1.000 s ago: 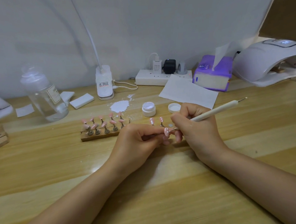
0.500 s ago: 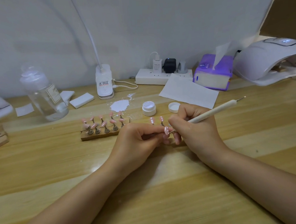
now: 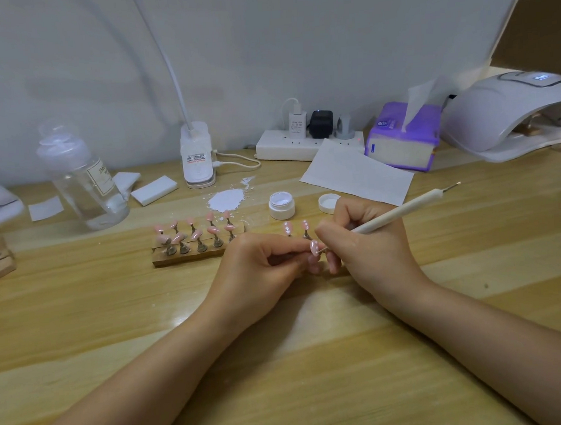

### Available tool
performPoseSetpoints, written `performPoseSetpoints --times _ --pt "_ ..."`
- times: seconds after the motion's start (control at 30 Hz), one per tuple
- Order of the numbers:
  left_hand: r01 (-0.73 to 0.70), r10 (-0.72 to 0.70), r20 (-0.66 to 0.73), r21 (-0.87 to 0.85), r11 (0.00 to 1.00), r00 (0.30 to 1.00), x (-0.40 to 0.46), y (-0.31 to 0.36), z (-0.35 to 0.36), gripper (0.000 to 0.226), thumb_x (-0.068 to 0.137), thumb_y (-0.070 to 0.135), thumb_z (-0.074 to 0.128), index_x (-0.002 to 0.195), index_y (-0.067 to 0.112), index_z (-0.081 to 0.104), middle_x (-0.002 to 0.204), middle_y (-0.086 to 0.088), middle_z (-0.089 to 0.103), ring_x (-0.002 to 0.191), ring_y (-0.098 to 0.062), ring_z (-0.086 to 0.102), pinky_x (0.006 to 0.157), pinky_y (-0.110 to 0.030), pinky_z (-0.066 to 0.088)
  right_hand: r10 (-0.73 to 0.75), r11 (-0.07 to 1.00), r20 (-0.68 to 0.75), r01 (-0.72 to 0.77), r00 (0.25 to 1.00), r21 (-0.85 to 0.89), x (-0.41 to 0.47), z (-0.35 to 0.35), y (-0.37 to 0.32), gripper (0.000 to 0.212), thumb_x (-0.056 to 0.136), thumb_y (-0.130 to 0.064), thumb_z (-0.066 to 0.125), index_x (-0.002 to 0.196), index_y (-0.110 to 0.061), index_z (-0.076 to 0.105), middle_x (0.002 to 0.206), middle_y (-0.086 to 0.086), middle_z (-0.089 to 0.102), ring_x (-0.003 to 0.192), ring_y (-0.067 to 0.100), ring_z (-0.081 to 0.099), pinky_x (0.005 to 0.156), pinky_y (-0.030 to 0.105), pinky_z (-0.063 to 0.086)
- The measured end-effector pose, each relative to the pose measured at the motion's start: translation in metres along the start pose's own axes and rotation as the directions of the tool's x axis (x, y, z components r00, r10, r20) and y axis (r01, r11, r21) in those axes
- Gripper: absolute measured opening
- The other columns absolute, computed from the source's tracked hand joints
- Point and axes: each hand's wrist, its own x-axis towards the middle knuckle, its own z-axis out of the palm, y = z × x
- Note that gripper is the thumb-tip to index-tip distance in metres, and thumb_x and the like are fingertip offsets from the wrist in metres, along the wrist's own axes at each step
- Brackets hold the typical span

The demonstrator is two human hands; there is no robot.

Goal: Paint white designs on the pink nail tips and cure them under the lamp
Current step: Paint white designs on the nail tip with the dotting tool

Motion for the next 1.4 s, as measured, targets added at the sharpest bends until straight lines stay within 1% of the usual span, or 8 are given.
performPoseSetpoints --times 0.33,0.43,0.53,0.73,0.97,1.2,1.33,1.4 --pt "0.003 -0.003 -0.007 0.021 1.0 1.0 0.0 0.0 -0.0001 0.021 0.081 -0.003 0.064 0.083 0.015 0.074 0.068 0.0 0.071 0.061 0.009 0.056 0.063 -0.009 0.045 -0.006 1.0 -0.005 0.006 1.0 -0.026 0.0006 -0.0004 0.0007 0.037 0.073 0.016 0.048 0.047 -0.008 0.034 0.03 -0.003 0.043 0.03 0.009 0.044 0.036 0.014 0.038" --pt "0.01 -0.01 -0.01 0.003 1.0 1.0 0.0003 -0.0006 0.0002 0.019 0.08 -0.004 0.064 0.086 0.011 0.075 0.069 0.001 0.071 0.061 0.009 0.057 0.063 -0.008 0.044 -0.012 0.999 -0.003 0.012 1.0 -0.046 0.0003 0.0 0.0006 0.037 0.073 0.016 0.048 0.048 -0.008 0.035 0.029 -0.004 0.044 0.029 0.006 0.042 0.036 0.011 0.035" --pt "0.019 -0.019 -0.008 -0.002 1.0 1.0 0.0004 -0.0011 0.0004 0.022 0.081 -0.004 0.064 0.086 0.015 0.074 0.068 0.003 0.071 0.062 0.008 0.059 0.064 -0.009 0.046 -0.015 0.999 -0.007 0.015 1.0 -0.038 -0.0002 -0.0002 0.0002 0.038 0.073 0.018 0.047 0.048 -0.009 0.034 0.028 -0.004 0.042 0.027 0.004 0.041 0.035 0.009 0.033" --pt "0.013 -0.013 -0.011 -0.003 1.0 1.0 0.0002 -0.0008 0.0006 0.018 0.08 -0.003 0.065 0.086 0.011 0.075 0.069 0.0 0.072 0.059 0.01 0.056 0.062 -0.006 0.043 -0.013 0.999 0.002 0.013 1.0 -0.036 0.0006 -0.0005 0.0022 0.037 0.073 0.016 0.048 0.047 -0.007 0.035 0.03 -0.003 0.044 0.03 0.008 0.044 0.037 0.012 0.037" --pt "0.023 -0.023 -0.011 0.004 1.0 1.0 0.0001 -0.0004 0.0004 0.018 0.08 -0.001 0.066 0.088 0.013 0.075 0.073 -0.003 0.073 0.063 0.008 0.058 0.064 -0.009 0.046 -0.002 1.0 -0.005 0.002 1.0 -0.009 0.0011 -0.0005 0.0027 0.038 0.073 0.016 0.048 0.047 -0.008 0.033 0.03 -0.001 0.042 0.03 0.011 0.045 0.037 0.014 0.039" --pt "0.032 -0.032 -0.008 -0.006 0.999 0.999 -0.0002 -0.0004 0.0008 0.015 0.08 0.0 0.066 0.088 0.01 0.074 0.07 -0.001 0.072 0.062 0.009 0.058 0.064 -0.008 0.044 -0.005 1.0 -0.007 0.004 1.0 -0.006 0.0002 -0.0005 0.0016 0.039 0.074 0.018 0.047 0.047 -0.008 0.034 0.029 -0.002 0.042 0.028 0.007 0.043 0.036 0.011 0.036" --pt "0.02 -0.02 -0.009 0.0 1.0 1.0 -0.0002 0.0005 0.0008 0.015 0.08 -0.001 0.065 0.088 0.008 0.074 0.071 -0.004 0.072 0.06 0.011 0.056 0.062 -0.006 0.042 0.006 1.0 -0.001 -0.006 1.0 0.008 0.0008 0.0001 0.0021 0.04 0.073 0.017 0.048 0.046 -0.008 0.034 0.03 0.0 0.043 0.031 0.013 0.044 0.037 0.015 0.039" --pt "0.016 -0.016 -0.011 -0.001 1.0 1.0 -0.0003 0.0005 0.0011 0.015 0.08 -0.002 0.066 0.089 0.008 0.074 0.071 -0.004 0.072 0.06 0.011 0.057 0.062 -0.005 0.042 0.005 1.0 -0.001 -0.005 1.0 0.017 0.0006 0.0003 0.0018 0.04 0.073 0.018 0.047 0.046 -0.008 0.034 0.029 0.0 0.042 0.03 0.012 0.042 0.037 0.013 0.038"
